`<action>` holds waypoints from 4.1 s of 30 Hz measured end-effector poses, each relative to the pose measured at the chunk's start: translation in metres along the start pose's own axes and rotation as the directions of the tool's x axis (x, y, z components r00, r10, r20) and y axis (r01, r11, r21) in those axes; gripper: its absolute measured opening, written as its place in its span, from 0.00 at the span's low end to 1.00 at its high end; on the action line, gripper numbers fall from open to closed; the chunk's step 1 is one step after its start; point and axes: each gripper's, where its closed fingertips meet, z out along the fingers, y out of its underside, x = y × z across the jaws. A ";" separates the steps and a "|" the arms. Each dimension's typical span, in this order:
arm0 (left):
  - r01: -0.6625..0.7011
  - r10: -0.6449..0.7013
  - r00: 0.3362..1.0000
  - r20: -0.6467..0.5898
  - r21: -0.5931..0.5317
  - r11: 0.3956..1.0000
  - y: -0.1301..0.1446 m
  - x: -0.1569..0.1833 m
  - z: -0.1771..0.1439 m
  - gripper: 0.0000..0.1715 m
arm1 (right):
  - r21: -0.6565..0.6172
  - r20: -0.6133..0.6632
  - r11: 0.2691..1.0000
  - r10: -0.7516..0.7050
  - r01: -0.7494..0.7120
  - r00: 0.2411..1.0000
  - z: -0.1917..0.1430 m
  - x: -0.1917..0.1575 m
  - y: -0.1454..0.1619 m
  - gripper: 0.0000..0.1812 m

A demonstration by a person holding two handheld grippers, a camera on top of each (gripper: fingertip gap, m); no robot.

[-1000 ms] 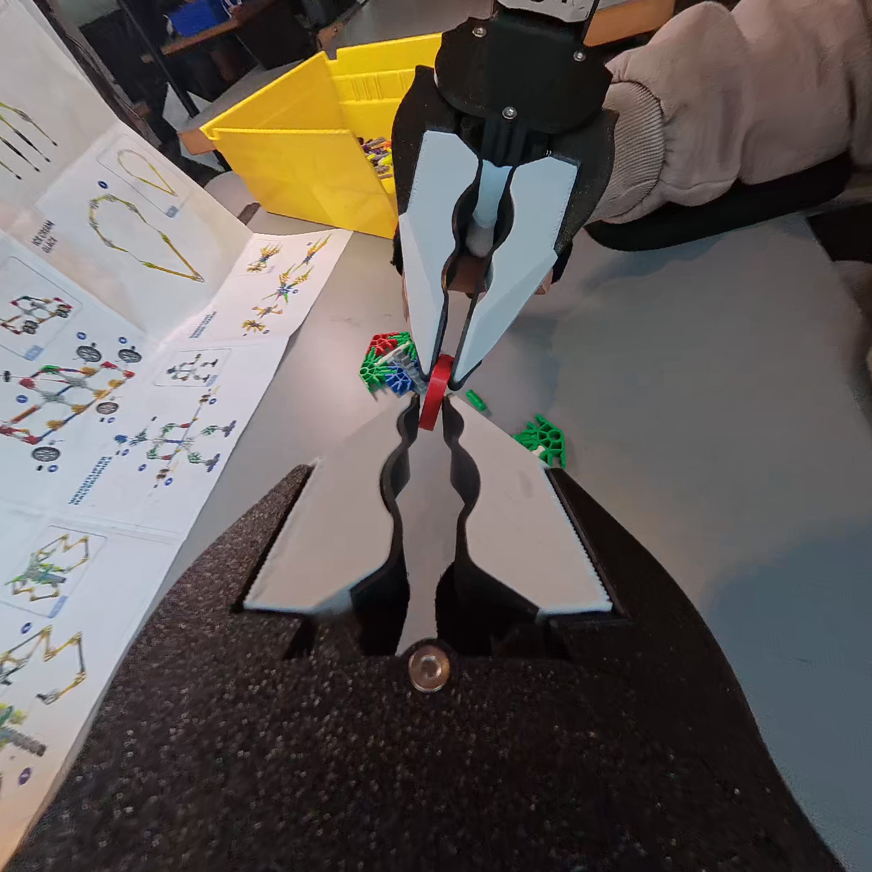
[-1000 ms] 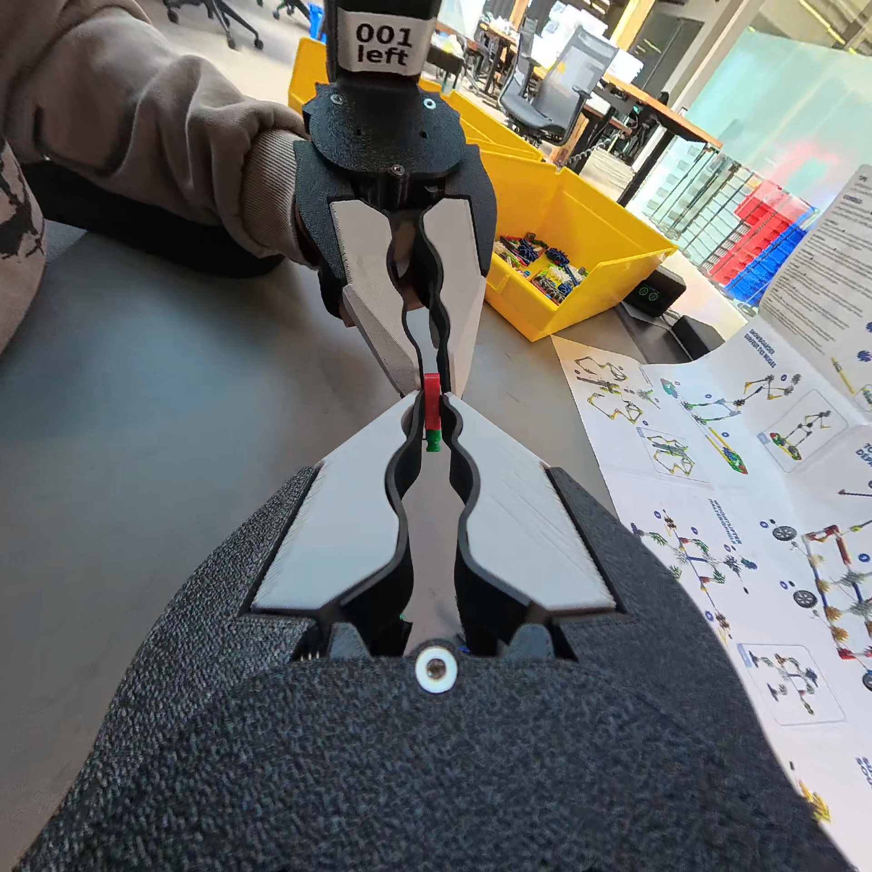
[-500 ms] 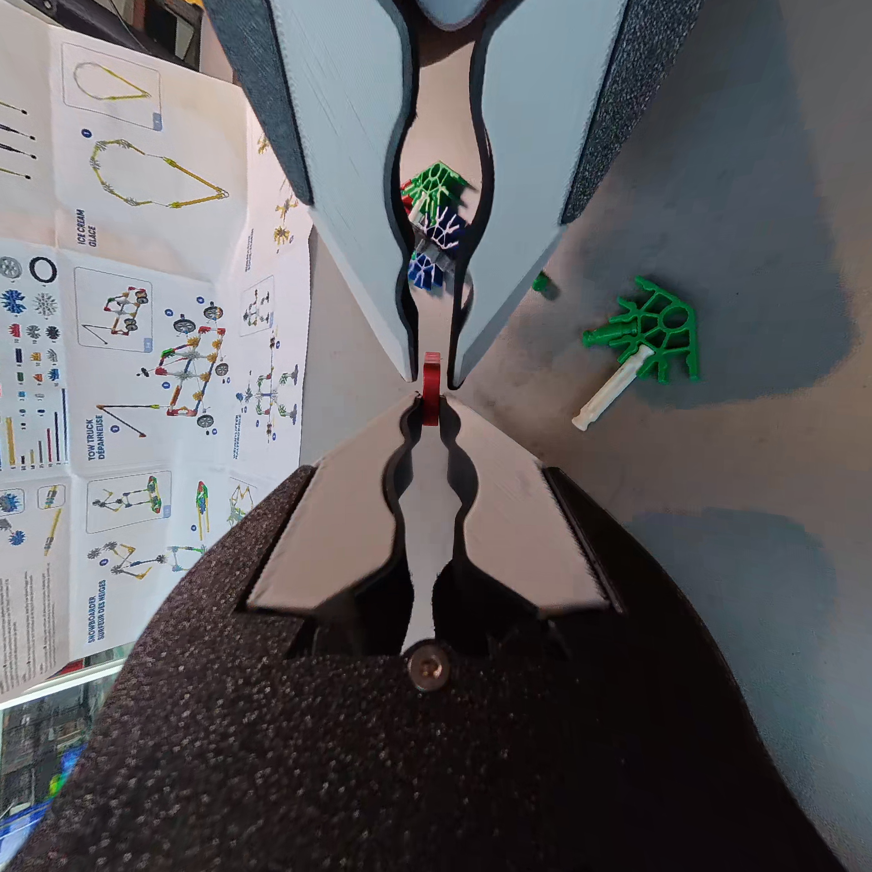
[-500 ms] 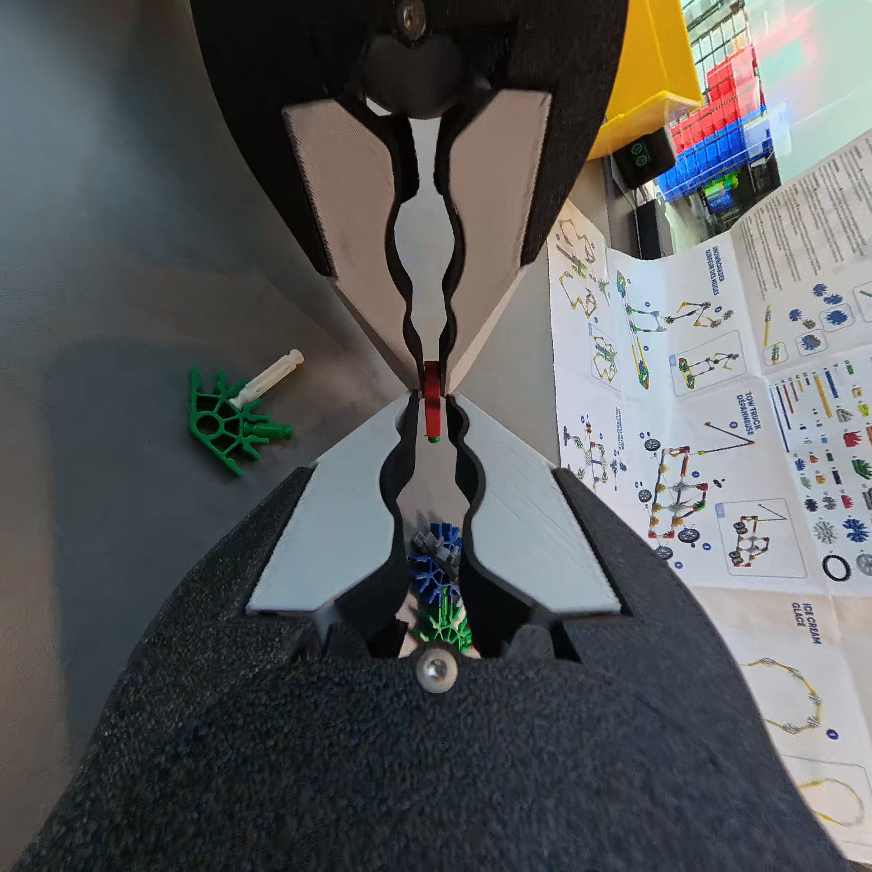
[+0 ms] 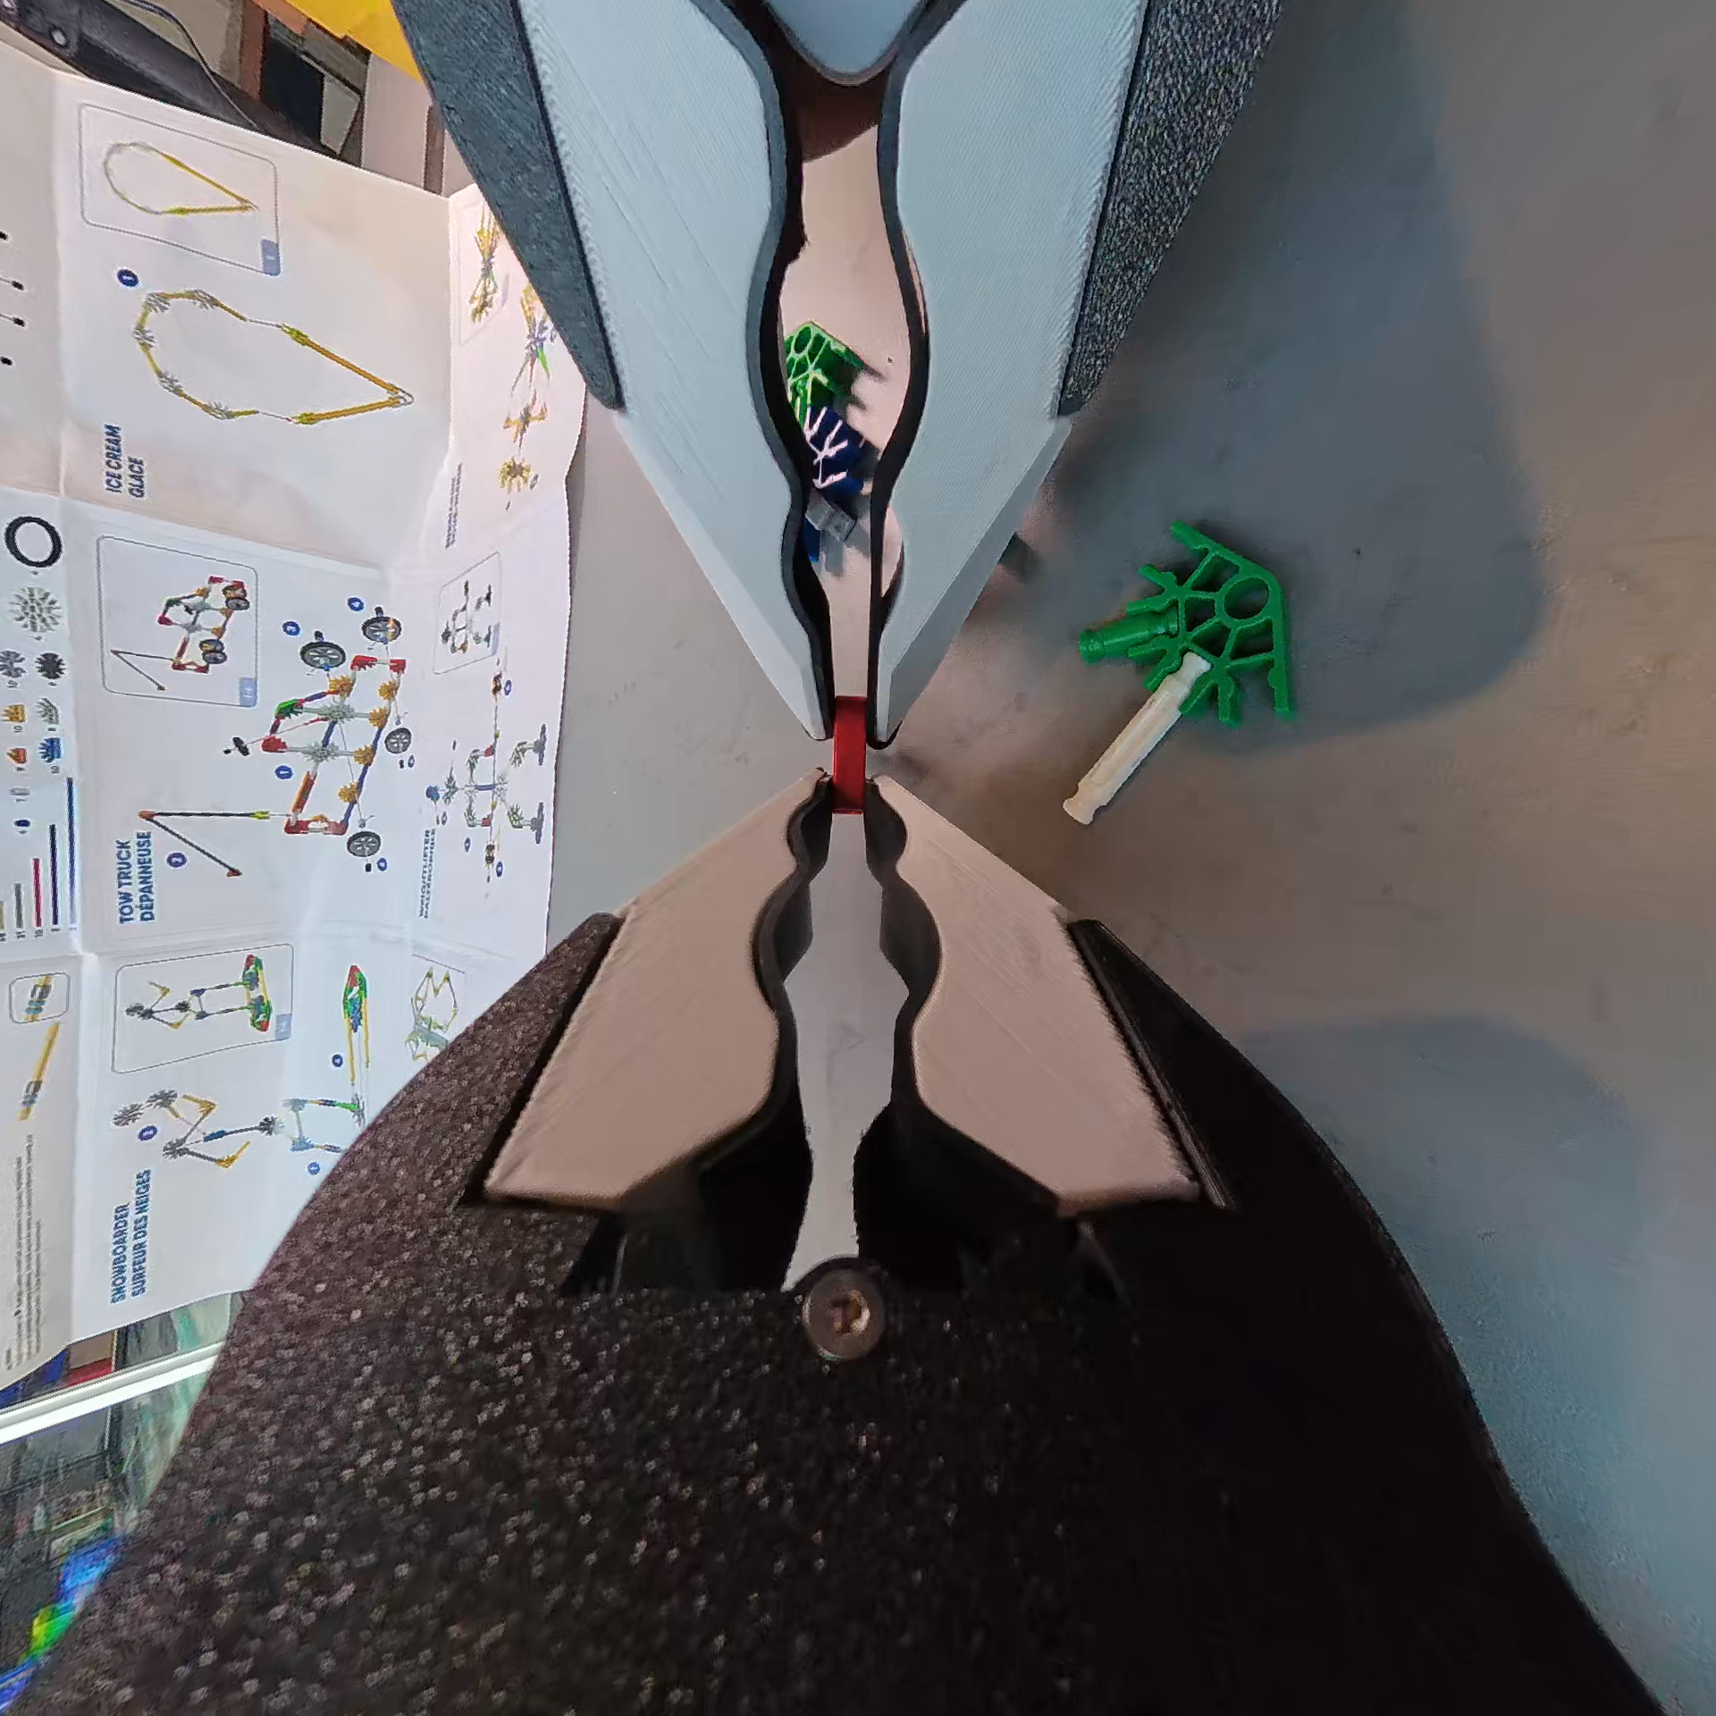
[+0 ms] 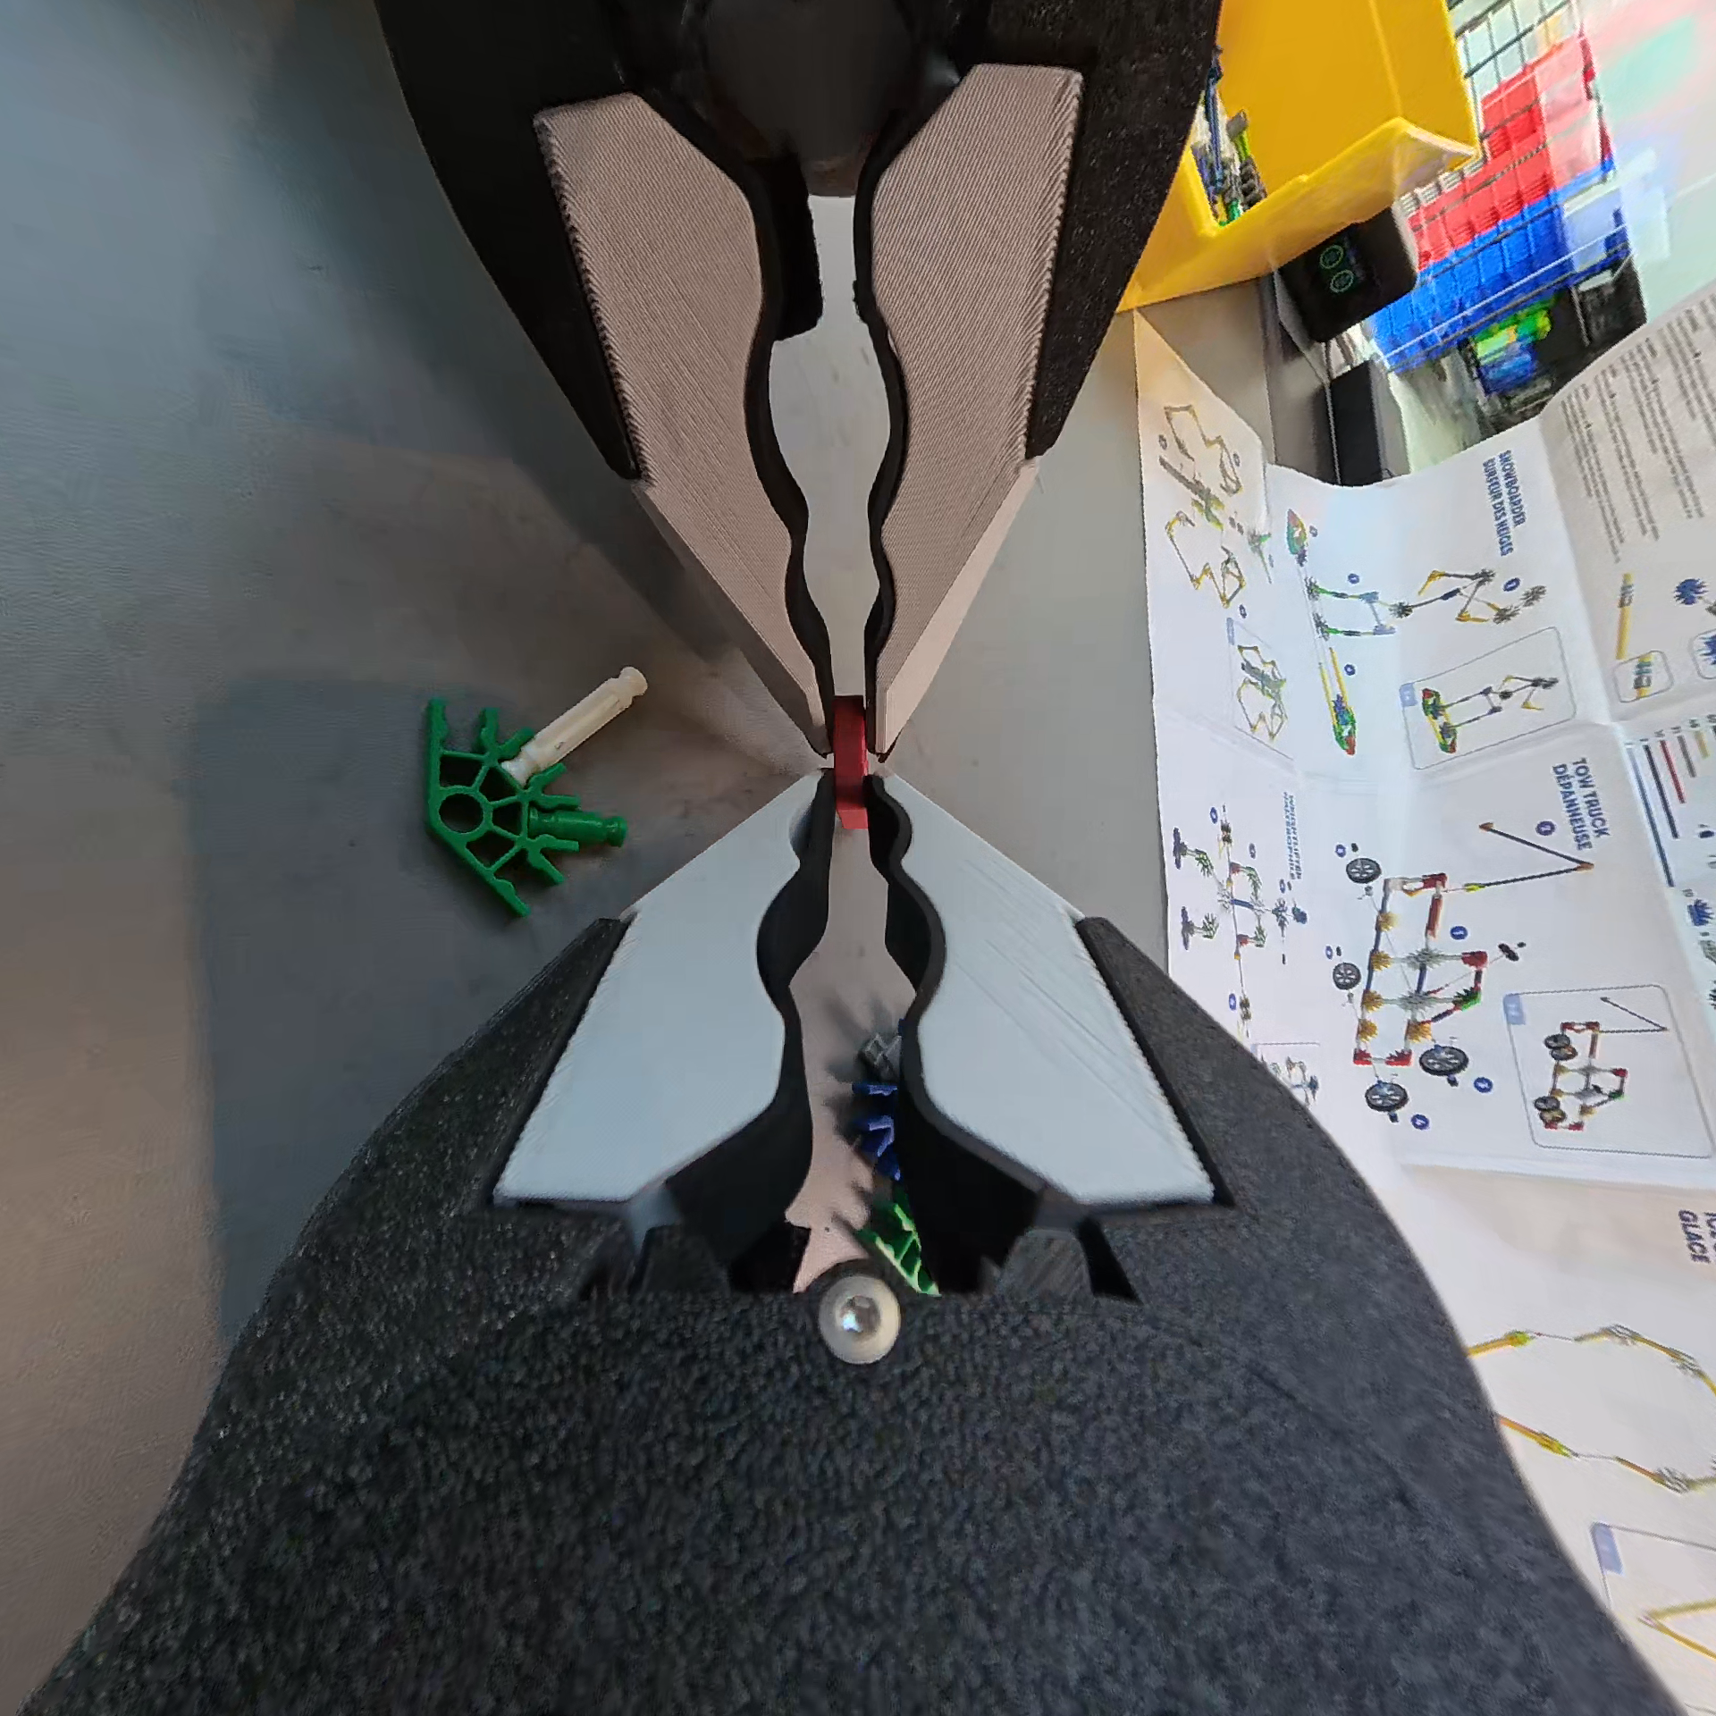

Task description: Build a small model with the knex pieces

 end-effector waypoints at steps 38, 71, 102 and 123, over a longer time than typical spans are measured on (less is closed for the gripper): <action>0.734 -0.644 0.314 -0.697 -0.252 0.631 -0.011 0.002 0.005 0.04 | -0.228 0.540 0.890 0.452 -0.394 0.710 0.001 -0.001 0.009 0.03; 0.717 -0.623 0.378 -0.685 -0.209 0.665 -0.017 0.008 0.002 0.04 | -0.134 0.344 0.892 0.451 -0.432 0.824 -0.010 -0.004 0.010 0.04; 0.578 -0.561 0.720 -0.409 -0.094 0.811 -0.006 -0.004 0.026 0.15 | 0.092 0.097 0.851 0.509 -0.517 0.855 -0.055 0.044 0.055 0.16; 0.879 -0.692 0.273 0.668 0.118 0.461 0.220 -0.049 -0.368 0.12 | 0.311 0.142 0.799 0.496 -0.514 0.857 -0.142 -0.014 -0.078 0.13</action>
